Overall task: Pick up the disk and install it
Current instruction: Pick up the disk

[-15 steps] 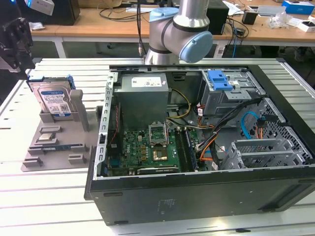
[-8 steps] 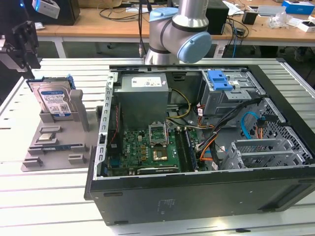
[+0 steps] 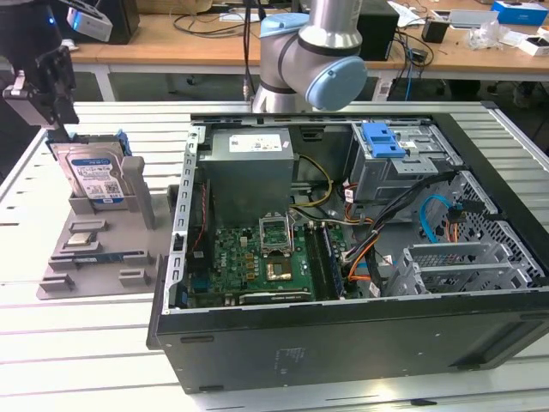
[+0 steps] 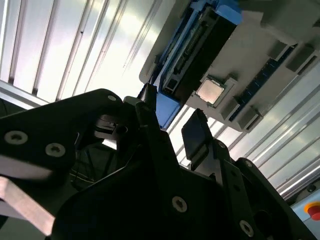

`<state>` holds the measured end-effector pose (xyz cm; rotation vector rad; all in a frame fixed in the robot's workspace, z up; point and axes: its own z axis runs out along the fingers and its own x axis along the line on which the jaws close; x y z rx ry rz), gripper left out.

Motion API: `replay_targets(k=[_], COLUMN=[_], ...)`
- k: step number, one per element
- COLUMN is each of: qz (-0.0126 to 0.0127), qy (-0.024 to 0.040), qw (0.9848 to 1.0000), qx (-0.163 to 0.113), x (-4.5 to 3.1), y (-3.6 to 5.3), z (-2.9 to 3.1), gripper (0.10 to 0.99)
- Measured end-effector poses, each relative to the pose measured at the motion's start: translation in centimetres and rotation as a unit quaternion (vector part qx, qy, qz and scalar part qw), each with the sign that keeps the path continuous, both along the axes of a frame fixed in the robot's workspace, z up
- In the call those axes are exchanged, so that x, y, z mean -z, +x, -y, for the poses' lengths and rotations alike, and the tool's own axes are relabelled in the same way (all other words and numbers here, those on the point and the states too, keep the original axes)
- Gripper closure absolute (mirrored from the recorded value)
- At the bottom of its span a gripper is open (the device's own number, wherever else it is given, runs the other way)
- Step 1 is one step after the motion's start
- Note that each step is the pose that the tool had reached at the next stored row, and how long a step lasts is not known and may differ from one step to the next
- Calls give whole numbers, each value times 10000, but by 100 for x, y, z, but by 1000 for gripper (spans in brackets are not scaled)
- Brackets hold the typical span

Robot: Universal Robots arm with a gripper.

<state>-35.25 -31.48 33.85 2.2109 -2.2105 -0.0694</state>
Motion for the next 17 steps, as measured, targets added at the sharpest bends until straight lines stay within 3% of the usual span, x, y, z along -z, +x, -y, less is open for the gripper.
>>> replay_targets(k=[4,17], qz=[0,0], qy=[-5,-5], qw=[10000,9999], qx=[-98,-126], x=[151,421], y=[4,37], z=[-17,-17], gripper=[604,604])
